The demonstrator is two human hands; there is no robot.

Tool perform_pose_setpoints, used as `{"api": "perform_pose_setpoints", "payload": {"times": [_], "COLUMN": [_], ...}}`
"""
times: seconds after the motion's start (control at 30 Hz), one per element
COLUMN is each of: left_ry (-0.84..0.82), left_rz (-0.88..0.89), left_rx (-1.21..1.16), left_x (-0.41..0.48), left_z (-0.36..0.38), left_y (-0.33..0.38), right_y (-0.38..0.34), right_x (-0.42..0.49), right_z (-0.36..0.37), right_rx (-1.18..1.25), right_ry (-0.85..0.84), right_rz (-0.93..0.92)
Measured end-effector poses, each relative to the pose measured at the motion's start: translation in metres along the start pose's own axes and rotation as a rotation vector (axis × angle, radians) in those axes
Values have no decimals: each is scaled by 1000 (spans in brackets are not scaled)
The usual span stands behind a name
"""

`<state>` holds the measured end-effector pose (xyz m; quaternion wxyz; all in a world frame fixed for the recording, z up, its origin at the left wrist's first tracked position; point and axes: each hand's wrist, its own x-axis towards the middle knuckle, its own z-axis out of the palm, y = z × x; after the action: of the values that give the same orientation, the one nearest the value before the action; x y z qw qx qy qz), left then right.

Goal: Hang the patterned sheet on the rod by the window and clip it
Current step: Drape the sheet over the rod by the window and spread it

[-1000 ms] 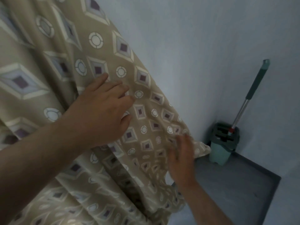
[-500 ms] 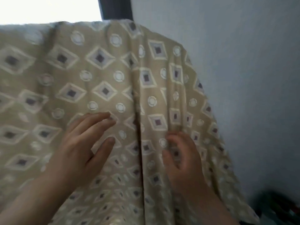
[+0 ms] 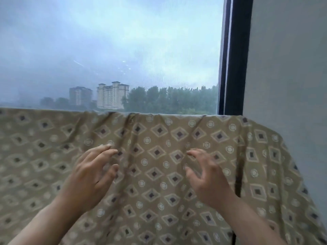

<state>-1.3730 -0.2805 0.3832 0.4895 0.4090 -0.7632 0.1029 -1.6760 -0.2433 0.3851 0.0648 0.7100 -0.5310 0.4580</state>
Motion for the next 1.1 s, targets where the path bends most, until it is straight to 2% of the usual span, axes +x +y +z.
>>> {"api": "perform_pose_setpoints", "payload": {"times": [0.27, 0.53, 0.83, 1.1], "left_ry": [80, 96, 121, 237], "left_rz": [-156, -320, -447, -673], "left_rx": [84, 128, 273, 191], "left_x": [-30, -53, -56, -31], "left_z": [-140, -236, -285, -315], "left_y": [-93, -181, -297, -423], "right_y": [-135, -226, -323, -406], "right_x": [38, 82, 163, 246], "right_z": [75, 154, 279, 390], "right_rx": [54, 71, 91, -76], "right_ry": [-67, -130, -162, -205], "right_rz": [-83, -172, -382, -583]}}
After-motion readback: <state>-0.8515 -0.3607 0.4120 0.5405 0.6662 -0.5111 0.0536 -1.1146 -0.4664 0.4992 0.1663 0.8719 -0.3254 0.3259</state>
